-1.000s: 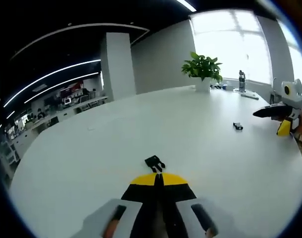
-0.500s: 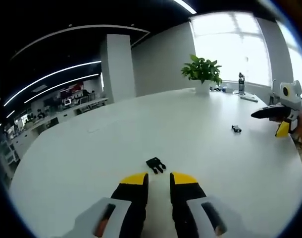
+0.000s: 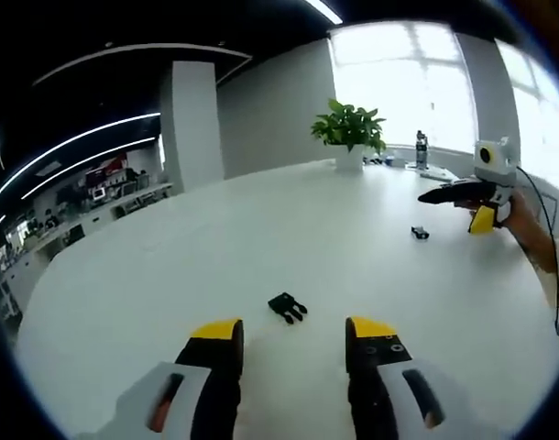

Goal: Snap the two parts of the plastic buckle together until the buckle closes and remains connected.

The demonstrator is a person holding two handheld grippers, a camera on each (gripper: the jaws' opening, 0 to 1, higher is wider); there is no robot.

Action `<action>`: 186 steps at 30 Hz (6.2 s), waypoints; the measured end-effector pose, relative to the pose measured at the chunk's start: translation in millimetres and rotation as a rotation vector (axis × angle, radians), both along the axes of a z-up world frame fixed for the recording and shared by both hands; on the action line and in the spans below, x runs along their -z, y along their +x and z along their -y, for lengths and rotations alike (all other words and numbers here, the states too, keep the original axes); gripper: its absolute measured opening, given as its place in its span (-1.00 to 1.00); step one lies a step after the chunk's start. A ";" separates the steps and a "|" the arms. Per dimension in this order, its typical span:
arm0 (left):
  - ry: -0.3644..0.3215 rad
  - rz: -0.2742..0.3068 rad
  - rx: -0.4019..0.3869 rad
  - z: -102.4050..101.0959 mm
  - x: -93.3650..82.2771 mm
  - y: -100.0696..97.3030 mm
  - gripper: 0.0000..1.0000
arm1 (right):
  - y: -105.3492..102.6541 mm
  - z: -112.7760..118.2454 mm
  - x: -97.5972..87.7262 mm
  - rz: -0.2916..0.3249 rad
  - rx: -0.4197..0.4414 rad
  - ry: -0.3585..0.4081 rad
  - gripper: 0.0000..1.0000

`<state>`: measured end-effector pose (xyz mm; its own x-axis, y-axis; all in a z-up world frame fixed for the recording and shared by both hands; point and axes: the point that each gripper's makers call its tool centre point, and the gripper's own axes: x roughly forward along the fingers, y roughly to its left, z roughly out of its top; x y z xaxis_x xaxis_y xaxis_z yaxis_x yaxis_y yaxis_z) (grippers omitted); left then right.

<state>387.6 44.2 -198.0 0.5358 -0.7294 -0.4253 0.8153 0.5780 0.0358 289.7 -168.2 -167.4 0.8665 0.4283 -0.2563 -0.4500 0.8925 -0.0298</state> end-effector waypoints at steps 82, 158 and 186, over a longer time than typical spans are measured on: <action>0.007 -0.097 0.332 14.9 16.5 21.3 -0.57 | -14.3 -11.6 -2.9 0.011 -0.226 0.001 0.61; -0.031 -0.018 -0.681 -102.6 18.5 -86.6 -0.58 | -14.0 -18.0 2.5 0.025 -0.245 -0.023 0.56; -0.147 0.032 -0.349 -89.0 -22.7 -100.4 0.04 | -11.2 -20.6 2.9 0.031 -0.290 -0.073 0.59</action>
<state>287.3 133.1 -175.2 0.7741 -0.5527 -0.3086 0.5683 0.8216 -0.0458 278.6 -147.5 -170.3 0.7183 0.6409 -0.2708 -0.6841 0.7215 -0.1070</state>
